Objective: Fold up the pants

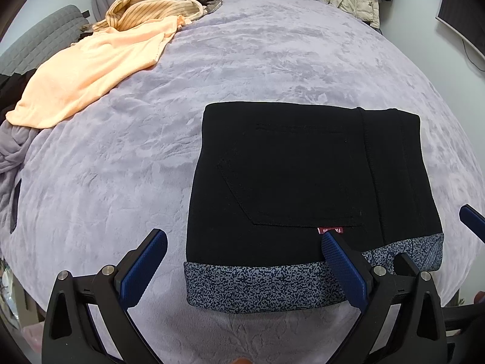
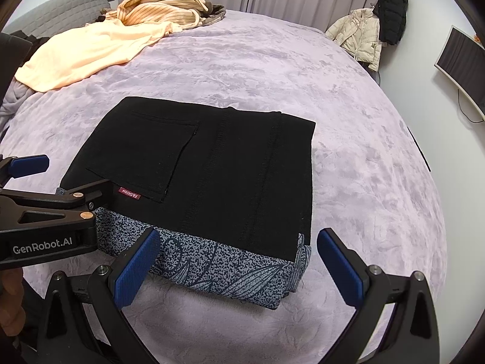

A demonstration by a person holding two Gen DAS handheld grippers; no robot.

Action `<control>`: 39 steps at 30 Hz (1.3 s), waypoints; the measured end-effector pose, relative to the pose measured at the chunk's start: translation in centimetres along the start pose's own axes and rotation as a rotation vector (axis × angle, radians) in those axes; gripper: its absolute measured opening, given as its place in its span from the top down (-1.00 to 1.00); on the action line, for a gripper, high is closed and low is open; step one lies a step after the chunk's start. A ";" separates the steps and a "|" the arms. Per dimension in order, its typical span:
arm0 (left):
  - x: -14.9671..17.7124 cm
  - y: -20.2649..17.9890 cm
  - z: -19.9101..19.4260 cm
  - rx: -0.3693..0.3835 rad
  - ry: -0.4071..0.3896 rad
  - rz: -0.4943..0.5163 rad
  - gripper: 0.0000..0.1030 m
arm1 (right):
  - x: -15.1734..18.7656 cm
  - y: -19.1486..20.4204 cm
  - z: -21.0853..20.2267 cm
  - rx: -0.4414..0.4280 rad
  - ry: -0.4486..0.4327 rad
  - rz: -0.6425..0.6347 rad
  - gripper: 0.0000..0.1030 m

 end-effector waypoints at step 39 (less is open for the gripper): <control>-1.2 -4.5 -3.9 -0.021 -0.085 0.030 -0.98 | -0.4 -4.1 -2.5 -0.006 -0.087 -0.003 -1.00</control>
Point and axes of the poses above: each gripper's, at about its wrist camera, not at the fingertips, and z roughly the way its jaws point, y to its left, x to its underside, the point moved 4 cm from there along z, roughly the way its jaws point, and after that the axes turned 10 degrees about -x, right-handed, at the moved point
